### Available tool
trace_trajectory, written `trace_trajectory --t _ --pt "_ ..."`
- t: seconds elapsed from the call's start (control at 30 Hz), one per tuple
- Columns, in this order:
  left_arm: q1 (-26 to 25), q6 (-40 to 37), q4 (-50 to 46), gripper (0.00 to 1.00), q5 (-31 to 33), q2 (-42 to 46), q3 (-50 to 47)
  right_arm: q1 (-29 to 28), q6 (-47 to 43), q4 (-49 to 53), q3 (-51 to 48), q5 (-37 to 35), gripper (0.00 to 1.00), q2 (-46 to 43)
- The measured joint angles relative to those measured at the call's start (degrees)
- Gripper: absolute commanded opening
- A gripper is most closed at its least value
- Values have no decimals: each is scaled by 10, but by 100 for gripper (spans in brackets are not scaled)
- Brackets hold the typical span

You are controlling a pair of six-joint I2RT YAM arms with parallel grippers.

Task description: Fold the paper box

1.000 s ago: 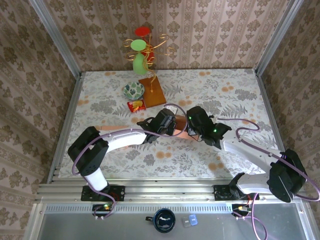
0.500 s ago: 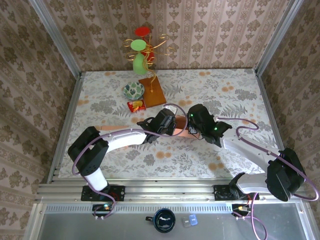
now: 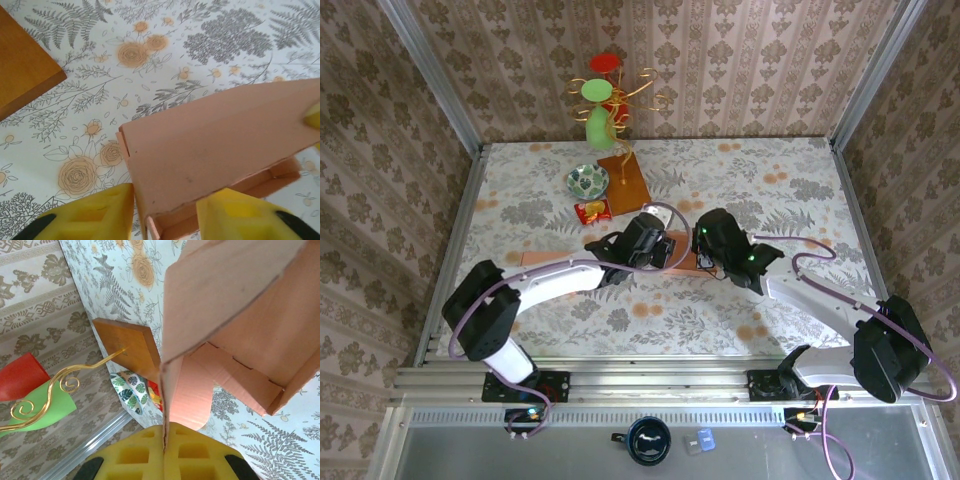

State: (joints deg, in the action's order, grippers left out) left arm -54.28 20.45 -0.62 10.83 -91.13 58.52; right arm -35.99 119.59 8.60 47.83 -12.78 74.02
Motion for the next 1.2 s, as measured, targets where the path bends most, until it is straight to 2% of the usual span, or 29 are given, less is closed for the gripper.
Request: trace_trajectory --t 0.33,0.43,0.5,0.63,0.73,0.97,1.2 --pt "4 31 -43 45 -67 107 -28 0 0 -20 -23 8 0 0" --pt "24 65 -64 46 -94 141 -26 0 0 -23 -25 10 0 0" --pt "54 99 -90 46 -121 149 -17 0 0 -25 -27 12 0 0" --pt "118 156 -140 45 -180 133 10 0 -1 -27 -34 17 0 0" --pt "143 187 -174 44 -222 107 36 0 -6 -28 -41 22 0 -1" --pt "161 226 -219 45 -303 23 87 0 -19 -36 -66 32 0 -15" --pt "161 242 -244 46 -344 -48 119 0 -31 -55 -99 43 0 -25"
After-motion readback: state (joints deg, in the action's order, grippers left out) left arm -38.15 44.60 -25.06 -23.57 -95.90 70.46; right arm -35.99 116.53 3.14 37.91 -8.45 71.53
